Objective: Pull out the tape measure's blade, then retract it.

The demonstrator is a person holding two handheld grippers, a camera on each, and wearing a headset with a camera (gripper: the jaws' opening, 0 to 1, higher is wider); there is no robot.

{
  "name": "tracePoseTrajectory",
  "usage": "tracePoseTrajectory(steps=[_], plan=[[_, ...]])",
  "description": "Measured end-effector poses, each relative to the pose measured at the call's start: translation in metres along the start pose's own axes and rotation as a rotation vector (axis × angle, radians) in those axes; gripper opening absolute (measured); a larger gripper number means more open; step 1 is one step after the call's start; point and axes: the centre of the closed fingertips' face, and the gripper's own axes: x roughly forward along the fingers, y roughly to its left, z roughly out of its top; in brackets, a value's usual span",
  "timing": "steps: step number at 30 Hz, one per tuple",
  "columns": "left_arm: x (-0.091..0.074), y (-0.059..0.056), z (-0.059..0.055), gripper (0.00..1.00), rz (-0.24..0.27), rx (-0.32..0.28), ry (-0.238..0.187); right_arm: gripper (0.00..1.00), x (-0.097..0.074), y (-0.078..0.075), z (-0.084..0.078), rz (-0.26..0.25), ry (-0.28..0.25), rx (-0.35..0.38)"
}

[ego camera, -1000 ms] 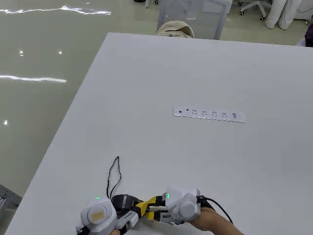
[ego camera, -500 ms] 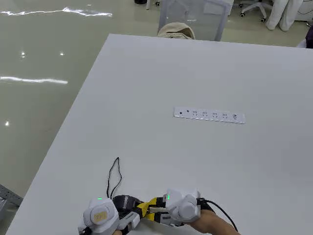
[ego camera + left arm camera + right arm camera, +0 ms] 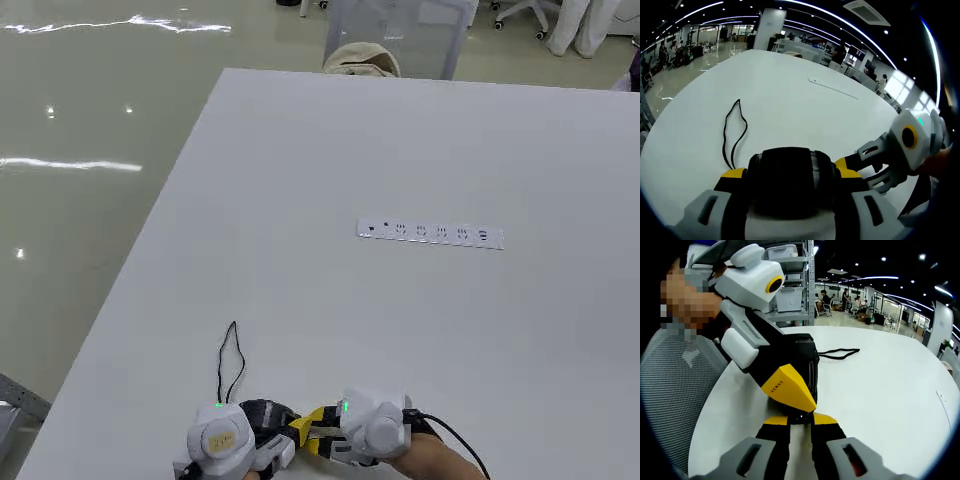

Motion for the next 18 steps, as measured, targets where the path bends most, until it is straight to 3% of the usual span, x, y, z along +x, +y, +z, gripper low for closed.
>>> tracePoseTrajectory(steps=[4,12,18], plan=[[-0.0001,0.0009,-0.0005,0.68,-0.006,-0.039,0.0,0.14,-0.0006,-0.0011,0.0002,-0.006,-0.002,0.0],[0.0011,0.0014,-0.0004,0.69,-0.011,-0.047,-0.013,0.17,-0.0003,-0.0038,0.0,-0.019,0.0,0.011],[0.0024,0.0012,-0.0019,0.7,-0.024,-0.035,0.0,0.19,-0.0007,-0.0057,0.0001,-0.025,-0.001,0.013]])
